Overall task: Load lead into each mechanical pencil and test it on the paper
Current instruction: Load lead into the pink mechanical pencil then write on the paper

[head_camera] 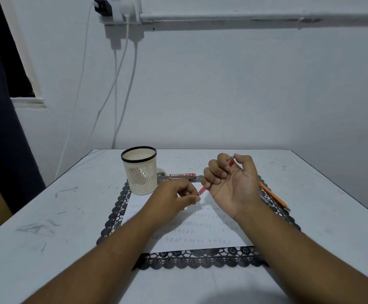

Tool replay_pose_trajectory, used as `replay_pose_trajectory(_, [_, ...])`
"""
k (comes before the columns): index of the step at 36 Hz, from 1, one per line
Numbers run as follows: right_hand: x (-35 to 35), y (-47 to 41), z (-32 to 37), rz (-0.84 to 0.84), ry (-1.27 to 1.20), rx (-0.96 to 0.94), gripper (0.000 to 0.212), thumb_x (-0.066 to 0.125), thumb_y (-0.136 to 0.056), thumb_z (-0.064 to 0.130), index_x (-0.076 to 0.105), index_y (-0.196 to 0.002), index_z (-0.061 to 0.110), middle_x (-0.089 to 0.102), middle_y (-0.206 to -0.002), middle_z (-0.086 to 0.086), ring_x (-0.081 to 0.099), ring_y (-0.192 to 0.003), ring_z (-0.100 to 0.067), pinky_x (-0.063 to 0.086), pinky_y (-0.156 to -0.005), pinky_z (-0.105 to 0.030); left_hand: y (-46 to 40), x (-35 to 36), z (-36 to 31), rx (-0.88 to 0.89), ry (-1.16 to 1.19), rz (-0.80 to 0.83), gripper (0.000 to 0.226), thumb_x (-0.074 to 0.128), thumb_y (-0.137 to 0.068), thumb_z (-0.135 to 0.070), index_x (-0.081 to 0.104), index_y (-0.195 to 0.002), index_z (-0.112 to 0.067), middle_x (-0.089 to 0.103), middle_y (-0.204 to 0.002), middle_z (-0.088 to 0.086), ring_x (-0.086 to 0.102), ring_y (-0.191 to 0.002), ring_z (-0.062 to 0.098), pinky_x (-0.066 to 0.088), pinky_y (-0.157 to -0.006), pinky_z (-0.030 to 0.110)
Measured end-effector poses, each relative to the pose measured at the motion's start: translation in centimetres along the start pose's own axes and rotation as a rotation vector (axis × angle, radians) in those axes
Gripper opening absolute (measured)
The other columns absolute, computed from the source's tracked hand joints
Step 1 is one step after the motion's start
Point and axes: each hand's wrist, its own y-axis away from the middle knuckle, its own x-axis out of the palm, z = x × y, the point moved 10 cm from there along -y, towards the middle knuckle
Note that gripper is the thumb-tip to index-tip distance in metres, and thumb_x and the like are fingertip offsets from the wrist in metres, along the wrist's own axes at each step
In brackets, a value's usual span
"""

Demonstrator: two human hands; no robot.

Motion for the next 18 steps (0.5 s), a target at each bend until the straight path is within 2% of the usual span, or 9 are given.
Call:
replay_pose_trajectory(3, [0.1,0.0,0.1,0.016,-0.005,0.003,0.034,0.042,-0.086,0.040,0.033,-0.061,0.019,0.021,-0.063,0.000,0.014,-0.063,-0.019,0.024,-0.059,-0.034,-0.1,-0.1,-0.1,0.010,0.004,-0.001,0.015,0.078,-0.090,-0.017,0.074,-0.080,-0.027,0.074,-0.077,-0.008,0.065,-0.070,0.004,0.055,-0.066,0.027])
replay_pose_trajectory(9, [0.6,0.1,0.2,0.043,0.034,0.019,0.034,0.039,-0.086,0.040,0.031,-0.060,0.019,0.017,-0.061,-0.001,0.014,-0.060,-0.019,0.025,-0.056,-0.033,0.1,0.1,-0.3,0.011,0.020,0.012,0.019,0.079,-0.089,-0.013,0.074,-0.078,-0.027,0.074,-0.077,-0.006,0.064,-0.068,0.001,0.052,-0.063,0.022])
replay_pose_trajectory(12, [0.7,0.1,0.2,0.055,0.077,0.029,0.035,0.037,-0.087,0.039,0.029,-0.060,0.019,0.016,-0.061,-0.002,0.014,-0.059,-0.019,0.024,-0.055,-0.034,0.1,0.4,-0.3,0.009,0.040,0.041,0.018,0.079,-0.089,-0.014,0.074,-0.078,-0.028,0.074,-0.079,0.002,0.064,-0.069,0.007,0.055,-0.065,0.027])
replay_pose_trajectory(18, [1.0,0.1,0.2,0.107,0.105,0.034,0.035,0.037,-0.087,0.039,0.023,-0.063,0.018,0.017,-0.060,-0.002,0.015,-0.059,-0.018,0.019,-0.058,-0.036,0.1,0.4,-0.2,0.008,0.077,0.052,0.021,0.079,-0.089,-0.013,0.075,-0.076,-0.029,0.074,-0.079,0.001,0.065,-0.071,0.009,0.057,-0.068,0.033])
